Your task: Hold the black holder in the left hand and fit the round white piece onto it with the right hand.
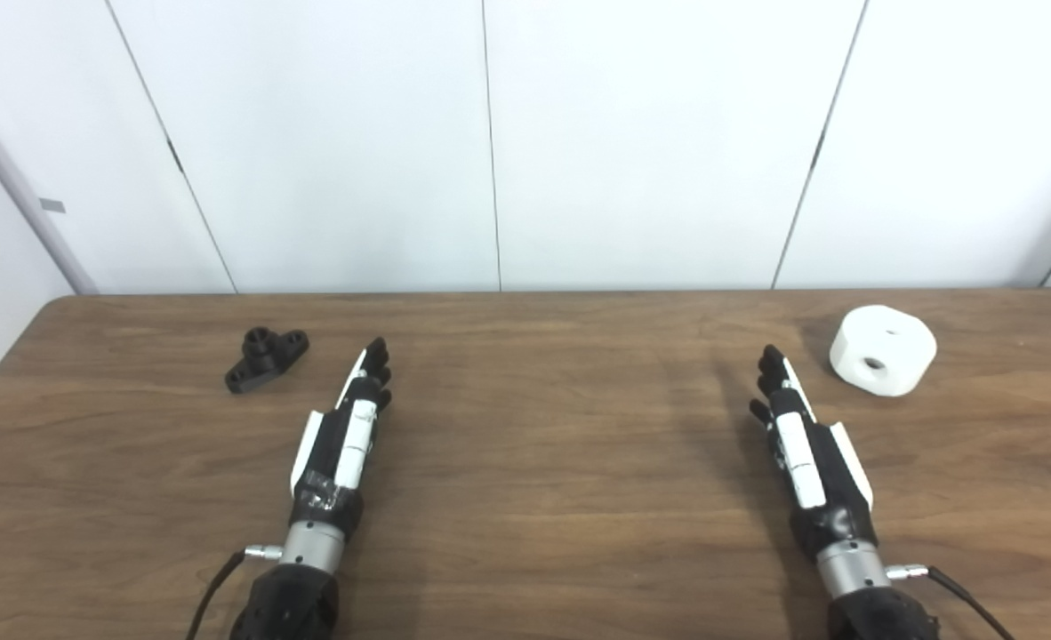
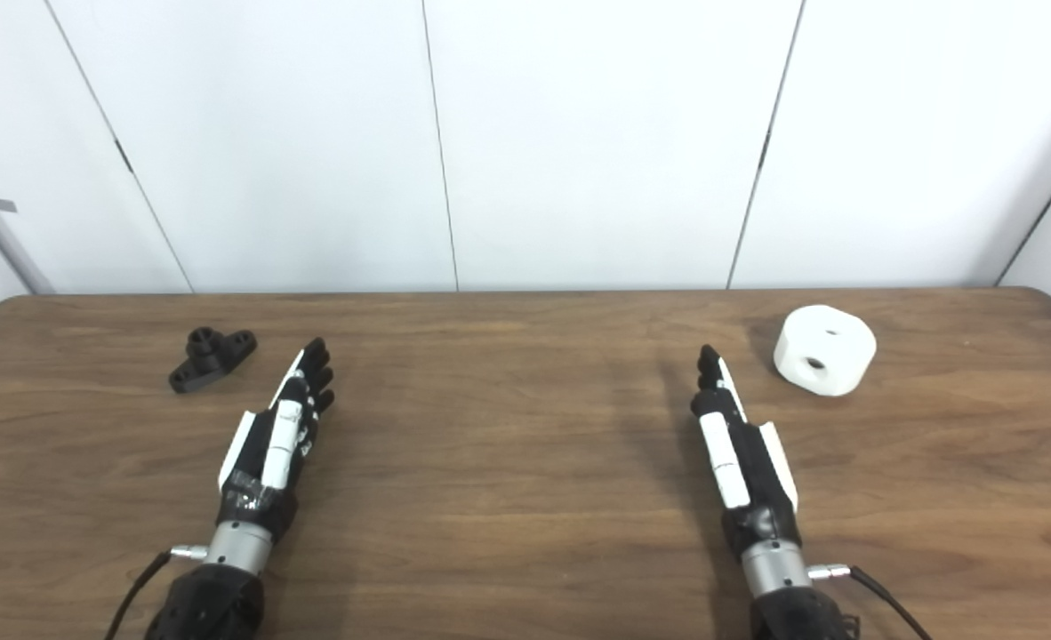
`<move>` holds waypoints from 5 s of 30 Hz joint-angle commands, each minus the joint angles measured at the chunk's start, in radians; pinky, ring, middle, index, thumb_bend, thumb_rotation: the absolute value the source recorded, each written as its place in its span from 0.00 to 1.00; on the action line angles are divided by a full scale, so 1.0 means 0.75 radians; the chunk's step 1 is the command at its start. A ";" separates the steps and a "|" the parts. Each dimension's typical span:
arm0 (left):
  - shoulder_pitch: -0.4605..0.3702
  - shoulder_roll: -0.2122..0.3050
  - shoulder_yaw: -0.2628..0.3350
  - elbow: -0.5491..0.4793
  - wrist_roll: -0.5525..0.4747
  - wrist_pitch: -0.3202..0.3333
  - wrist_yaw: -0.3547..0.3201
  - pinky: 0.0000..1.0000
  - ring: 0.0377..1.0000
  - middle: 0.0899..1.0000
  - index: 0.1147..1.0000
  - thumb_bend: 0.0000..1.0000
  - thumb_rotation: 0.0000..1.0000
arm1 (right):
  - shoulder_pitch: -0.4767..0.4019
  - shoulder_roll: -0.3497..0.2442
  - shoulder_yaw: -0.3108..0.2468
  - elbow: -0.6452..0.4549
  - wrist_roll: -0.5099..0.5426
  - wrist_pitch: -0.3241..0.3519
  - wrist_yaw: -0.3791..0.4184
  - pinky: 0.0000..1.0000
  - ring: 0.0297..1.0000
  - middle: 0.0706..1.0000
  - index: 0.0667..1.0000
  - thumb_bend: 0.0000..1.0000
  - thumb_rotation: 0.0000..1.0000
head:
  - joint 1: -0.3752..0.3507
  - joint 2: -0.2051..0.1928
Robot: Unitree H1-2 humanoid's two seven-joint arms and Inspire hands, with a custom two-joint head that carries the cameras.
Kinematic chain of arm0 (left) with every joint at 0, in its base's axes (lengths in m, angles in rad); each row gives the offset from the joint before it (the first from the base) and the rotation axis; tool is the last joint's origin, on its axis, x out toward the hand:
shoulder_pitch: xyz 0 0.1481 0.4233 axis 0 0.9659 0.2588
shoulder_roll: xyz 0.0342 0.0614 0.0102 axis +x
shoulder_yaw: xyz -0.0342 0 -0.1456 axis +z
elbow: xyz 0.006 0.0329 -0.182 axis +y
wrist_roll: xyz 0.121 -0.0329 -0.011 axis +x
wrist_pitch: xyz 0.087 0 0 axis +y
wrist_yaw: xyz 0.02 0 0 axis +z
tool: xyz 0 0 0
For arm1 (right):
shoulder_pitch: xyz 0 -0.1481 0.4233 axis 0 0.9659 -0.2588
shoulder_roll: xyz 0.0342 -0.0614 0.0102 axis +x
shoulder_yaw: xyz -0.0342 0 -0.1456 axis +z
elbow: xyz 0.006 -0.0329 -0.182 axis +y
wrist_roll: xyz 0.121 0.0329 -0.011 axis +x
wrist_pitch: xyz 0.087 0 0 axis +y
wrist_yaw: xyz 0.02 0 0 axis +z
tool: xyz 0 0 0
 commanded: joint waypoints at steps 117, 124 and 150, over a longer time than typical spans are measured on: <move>-0.329 0.773 -0.132 0.526 0.761 -0.001 0.251 1.00 0.96 0.90 0.75 0.90 0.38 | -0.037 -0.036 -0.014 -0.081 0.123 0.004 0.085 1.00 1.00 1.00 1.00 0.35 1.00 | 0.371 -0.038; -0.368 0.766 -0.162 0.570 0.734 0.004 0.207 1.00 0.96 0.89 0.74 0.90 0.39 | -0.013 -0.041 -0.016 -0.138 0.134 0.022 0.087 1.00 1.00 1.00 1.00 0.35 1.00 | 0.363 -0.028; -0.512 0.718 -0.252 0.738 0.733 -0.055 0.202 1.00 0.93 0.87 0.72 0.86 0.38 | 0.026 -0.032 -0.003 -0.282 0.133 0.088 0.086 1.00 1.00 1.00 1.00 0.37 1.00 | 0.337 -0.022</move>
